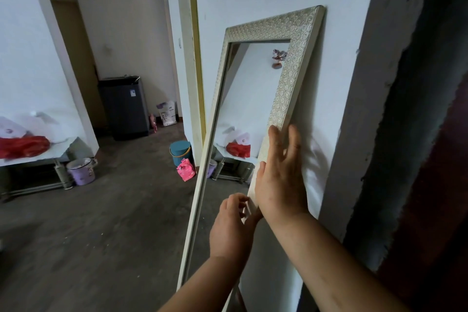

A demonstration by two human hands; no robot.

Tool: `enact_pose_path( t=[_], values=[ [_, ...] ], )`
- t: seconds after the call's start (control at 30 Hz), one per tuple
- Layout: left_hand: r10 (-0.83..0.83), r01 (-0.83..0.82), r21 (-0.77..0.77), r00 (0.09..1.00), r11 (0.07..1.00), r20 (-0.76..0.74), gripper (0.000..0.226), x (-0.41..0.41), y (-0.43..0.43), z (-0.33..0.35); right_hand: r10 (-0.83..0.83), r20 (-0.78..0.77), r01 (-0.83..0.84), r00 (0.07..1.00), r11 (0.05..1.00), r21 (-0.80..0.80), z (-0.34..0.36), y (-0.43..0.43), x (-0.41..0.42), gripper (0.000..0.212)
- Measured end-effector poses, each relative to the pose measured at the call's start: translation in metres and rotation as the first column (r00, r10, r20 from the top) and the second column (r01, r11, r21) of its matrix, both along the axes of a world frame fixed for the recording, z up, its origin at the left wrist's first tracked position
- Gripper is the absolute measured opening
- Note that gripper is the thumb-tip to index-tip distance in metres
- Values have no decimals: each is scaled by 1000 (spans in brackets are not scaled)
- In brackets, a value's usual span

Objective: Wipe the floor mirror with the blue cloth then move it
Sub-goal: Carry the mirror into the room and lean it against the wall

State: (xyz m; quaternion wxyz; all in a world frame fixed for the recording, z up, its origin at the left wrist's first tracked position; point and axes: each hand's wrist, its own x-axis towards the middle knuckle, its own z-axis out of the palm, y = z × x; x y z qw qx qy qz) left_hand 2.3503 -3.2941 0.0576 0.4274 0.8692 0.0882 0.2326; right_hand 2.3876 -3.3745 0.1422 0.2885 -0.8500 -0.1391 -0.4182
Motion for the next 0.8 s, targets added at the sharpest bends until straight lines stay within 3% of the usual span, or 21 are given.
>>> enact_pose_path(
  t=[0.2,0.47,0.8],
  values=[
    [-17,17,-5,1000,1000,-3,26,-7,1,2,85,0,-85,996,993,85,5,-7,-2,56],
    [-41,40,-33,998,999,-43,23,-15,8,2,77,-26,-73,997,990,118,5,-6,-5,52],
    [104,-104,-4,995,995,-10,30,-35,57,14,-39,-2,39,999,991,125,-2,6,-15,49]
  ],
)
